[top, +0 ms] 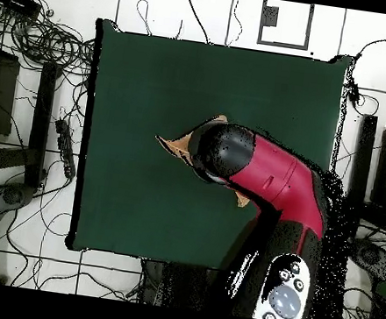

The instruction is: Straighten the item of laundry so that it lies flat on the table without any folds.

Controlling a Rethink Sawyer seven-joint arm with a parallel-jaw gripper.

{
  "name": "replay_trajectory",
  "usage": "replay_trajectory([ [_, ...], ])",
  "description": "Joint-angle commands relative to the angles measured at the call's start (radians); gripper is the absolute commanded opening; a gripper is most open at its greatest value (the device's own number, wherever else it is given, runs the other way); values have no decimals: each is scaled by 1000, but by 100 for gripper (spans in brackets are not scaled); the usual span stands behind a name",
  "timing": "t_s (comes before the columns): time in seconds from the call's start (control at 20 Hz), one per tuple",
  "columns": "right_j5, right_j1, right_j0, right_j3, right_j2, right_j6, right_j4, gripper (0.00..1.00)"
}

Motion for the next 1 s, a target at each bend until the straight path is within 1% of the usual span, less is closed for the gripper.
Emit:
replay_trajectory([
  [0.05, 103, 33, 71, 30, -22, 398, 41, 0],
  [0.15, 92, 35, 86, 35, -36, 431, 48, 0],
  [0.2, 72, 44, 122, 38, -69, 503, 57, 0],
  [0.55, 65, 49, 183, 52, -108, 607, 66, 0],
  [0.65, 56, 41, 191, 66, -107, 624, 62, 0],
  [0.8, 54, 19, 190, 86, -102, 621, 49, 0],
  [0.9, 41, -22, 184, 136, -92, 606, 41, 0],
  [1.0, 20, -45, 181, 169, -86, 597, 34, 0],
])
